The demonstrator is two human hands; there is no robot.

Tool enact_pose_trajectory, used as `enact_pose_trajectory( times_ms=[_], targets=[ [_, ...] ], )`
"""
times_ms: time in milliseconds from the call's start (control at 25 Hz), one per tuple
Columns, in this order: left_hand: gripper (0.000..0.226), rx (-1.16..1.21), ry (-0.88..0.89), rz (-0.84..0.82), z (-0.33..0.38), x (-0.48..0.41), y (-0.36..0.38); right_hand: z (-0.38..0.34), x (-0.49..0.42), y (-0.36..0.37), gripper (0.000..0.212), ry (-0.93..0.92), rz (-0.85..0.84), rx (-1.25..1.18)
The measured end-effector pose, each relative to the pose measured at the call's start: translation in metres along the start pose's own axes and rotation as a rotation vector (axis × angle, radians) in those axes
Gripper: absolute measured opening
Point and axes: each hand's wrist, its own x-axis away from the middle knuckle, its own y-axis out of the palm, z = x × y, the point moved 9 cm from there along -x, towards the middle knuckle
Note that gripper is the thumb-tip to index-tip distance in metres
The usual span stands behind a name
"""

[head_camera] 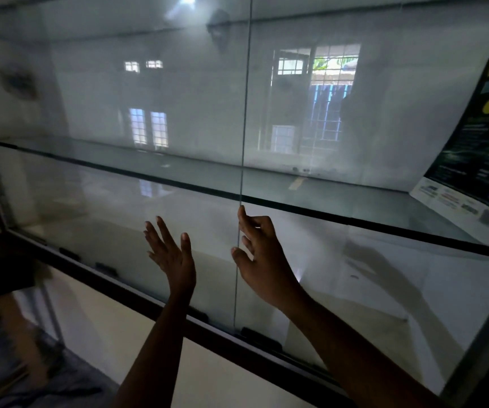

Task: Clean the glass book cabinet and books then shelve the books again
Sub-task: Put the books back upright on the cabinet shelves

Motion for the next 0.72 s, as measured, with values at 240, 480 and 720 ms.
enact_pose_trajectory(
  times_ms=[240, 480, 720],
  targets=[
    [0.071, -0.056, -0.046, -0.062, -0.027, -0.043, -0.022, -0.014, -0.033, 0.040, 0.073, -0.029, -0.094, 0.032],
    [0.070, 0.098, 0.239, -0.222, 0.067, 0.058, -0.007, -0.030, 0.030, -0.052, 0.030, -0.269, 0.447, -0.066],
    [0.074, 0.019, 0.301, -0.126, 0.091, 0.079, 0.018, 0.077, 0.100, -0.098, 0.067, 0.244, 0.576, -0.237]
  ],
)
